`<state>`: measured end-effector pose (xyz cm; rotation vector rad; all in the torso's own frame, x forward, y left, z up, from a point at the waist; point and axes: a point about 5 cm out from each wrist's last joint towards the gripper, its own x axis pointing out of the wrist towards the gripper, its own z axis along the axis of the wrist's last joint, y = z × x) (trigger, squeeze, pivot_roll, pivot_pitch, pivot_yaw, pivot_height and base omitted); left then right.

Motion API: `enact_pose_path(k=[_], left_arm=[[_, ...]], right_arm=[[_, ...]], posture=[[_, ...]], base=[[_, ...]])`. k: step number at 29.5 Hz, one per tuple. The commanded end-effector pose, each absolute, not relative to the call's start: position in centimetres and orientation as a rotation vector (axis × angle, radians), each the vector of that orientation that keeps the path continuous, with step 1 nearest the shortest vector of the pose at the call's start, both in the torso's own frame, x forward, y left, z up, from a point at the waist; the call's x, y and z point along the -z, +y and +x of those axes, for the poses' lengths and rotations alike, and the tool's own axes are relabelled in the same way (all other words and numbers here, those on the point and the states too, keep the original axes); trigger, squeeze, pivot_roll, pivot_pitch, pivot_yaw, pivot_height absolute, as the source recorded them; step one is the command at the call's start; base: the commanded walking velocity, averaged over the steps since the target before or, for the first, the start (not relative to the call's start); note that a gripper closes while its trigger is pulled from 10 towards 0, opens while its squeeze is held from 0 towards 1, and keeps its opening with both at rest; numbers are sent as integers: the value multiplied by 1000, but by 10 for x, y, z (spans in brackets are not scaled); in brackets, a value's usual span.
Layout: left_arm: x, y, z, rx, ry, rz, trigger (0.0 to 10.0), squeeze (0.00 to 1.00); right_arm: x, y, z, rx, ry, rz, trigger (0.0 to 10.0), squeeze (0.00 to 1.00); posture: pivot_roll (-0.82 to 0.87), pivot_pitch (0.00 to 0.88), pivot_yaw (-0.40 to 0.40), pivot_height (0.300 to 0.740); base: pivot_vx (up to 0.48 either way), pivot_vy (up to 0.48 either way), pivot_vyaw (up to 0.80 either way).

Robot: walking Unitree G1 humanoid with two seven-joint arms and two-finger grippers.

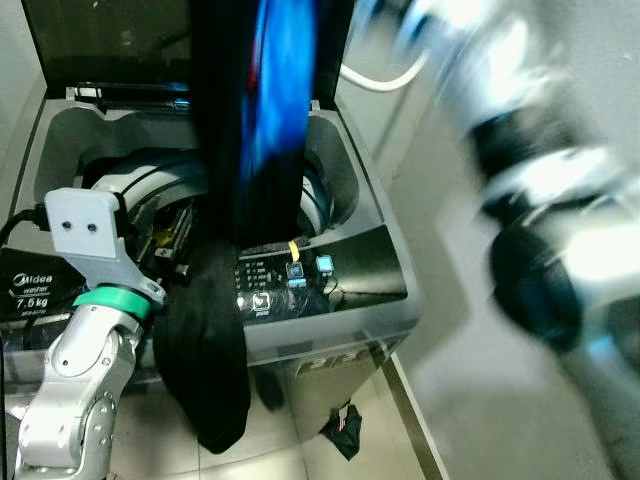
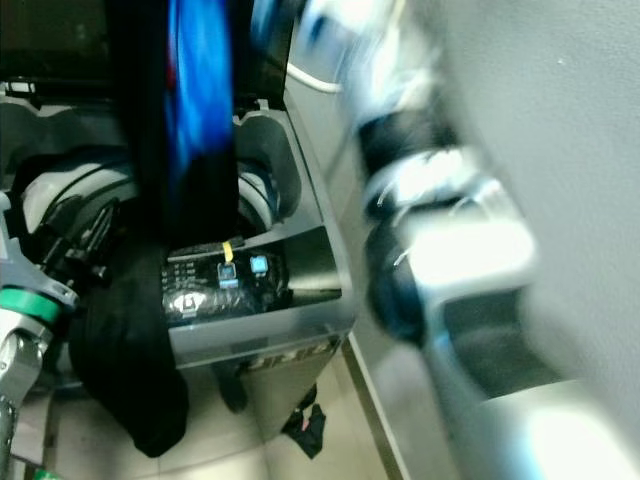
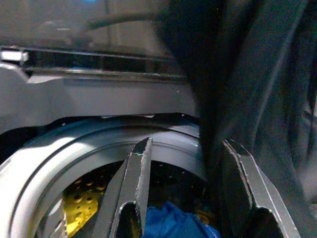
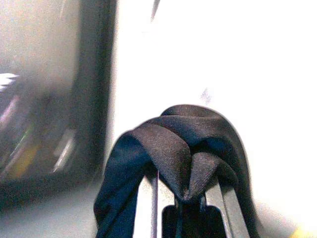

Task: Clothes washing

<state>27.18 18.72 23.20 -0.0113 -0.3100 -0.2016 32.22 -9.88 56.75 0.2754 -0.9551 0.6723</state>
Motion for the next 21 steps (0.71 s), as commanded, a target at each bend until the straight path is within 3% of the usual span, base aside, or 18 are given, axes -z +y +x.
enact_pose_path(k=[1, 9, 11, 14, 15, 18, 21], left_arm=[[-224, 180, 275, 249, -260, -9, 10000, 0], [-223, 173, 281, 306, -242, -5, 10000, 0], [-224, 170, 284, 327, -243, -5, 10000, 0], [-224, 169, 284, 333, -244, -6, 10000, 0], [-225, 169, 284, 336, -244, -5, 10000, 0], [-225, 170, 284, 336, -244, -5, 10000, 0], [-224, 170, 284, 344, -240, -8, 10000, 0]], right_arm=[[-560, -118, 334, -544, -935, 282, 10000, 0], [-526, -106, 357, -569, -813, 176, 10000, 0], [-478, -77, 378, -705, -639, 75, 10000, 0], [-459, -66, 384, -757, -575, 40, 10000, 0], [-429, -51, 390, -842, -474, 15, 10000, 0], [-411, -43, 393, -891, -416, 9, 10000, 0], [-358, -17, 393, -1051, -247, -51, 10000, 0]], posture=[[107, 0, -37, 740], [87, 0, -11, 740], [87, 0, -11, 740], [87, 0, -11, 740], [87, 0, -11, 740], [87, 0, -11, 740], [82, 7, 8, 740]], base=[[0, 0, 0], [0, 0, 0], [0, 0, 0], [0, 0, 0], [0, 0, 0], [0, 0, 0], [0, 0, 0]])
